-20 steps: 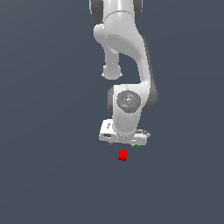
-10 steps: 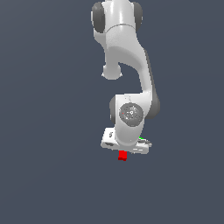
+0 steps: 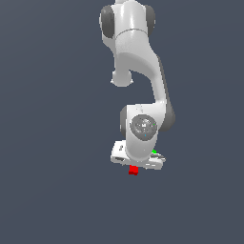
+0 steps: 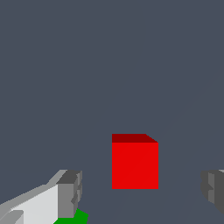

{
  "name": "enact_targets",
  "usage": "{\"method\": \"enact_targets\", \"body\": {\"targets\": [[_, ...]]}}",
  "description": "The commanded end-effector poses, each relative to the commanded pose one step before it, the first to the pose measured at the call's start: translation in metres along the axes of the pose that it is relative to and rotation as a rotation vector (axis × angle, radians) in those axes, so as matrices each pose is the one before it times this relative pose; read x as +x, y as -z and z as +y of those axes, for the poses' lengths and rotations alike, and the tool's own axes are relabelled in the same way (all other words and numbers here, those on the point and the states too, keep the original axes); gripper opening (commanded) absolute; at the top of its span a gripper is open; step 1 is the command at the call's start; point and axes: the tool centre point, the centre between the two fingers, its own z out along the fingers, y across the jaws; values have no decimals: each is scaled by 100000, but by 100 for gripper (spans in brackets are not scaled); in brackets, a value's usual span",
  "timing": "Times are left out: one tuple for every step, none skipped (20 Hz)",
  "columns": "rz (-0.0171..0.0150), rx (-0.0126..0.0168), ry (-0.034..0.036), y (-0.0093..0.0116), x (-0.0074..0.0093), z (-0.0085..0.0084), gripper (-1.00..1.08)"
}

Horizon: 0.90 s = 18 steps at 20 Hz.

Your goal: Stack the red cube on top of the green cube.

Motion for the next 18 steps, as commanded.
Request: {"method": "enact_targets", "body": {"targets": [[14,4,3,-28,-3,0,100],[0,0,0,-122,-2,1,100],[0,0,0,-203,-3,2,100],[0,0,0,-283,-5,2,100],[0,0,0,-362,-8,3,100],[0,0,0,-441,-11,5,100],[0,0,0,-518,-16,6,100],[0,0,0,-592,-21,8,100],[0,0,0,-628,-24,9,100],[0,0,0,-549,-21,8,100],[0,0,0,-461,-16,6,100],[0,0,0,-373,-9,4,100],[0,0,0,-285,0,1,100],[0,0,0,-197,10,-2,100],[0,0,0,-108,20,-5,100],[0,0,0,-20,31,-8,100],[0,0,0,68,42,-11,100],[0,0,0,92,33,-9,100]]}}
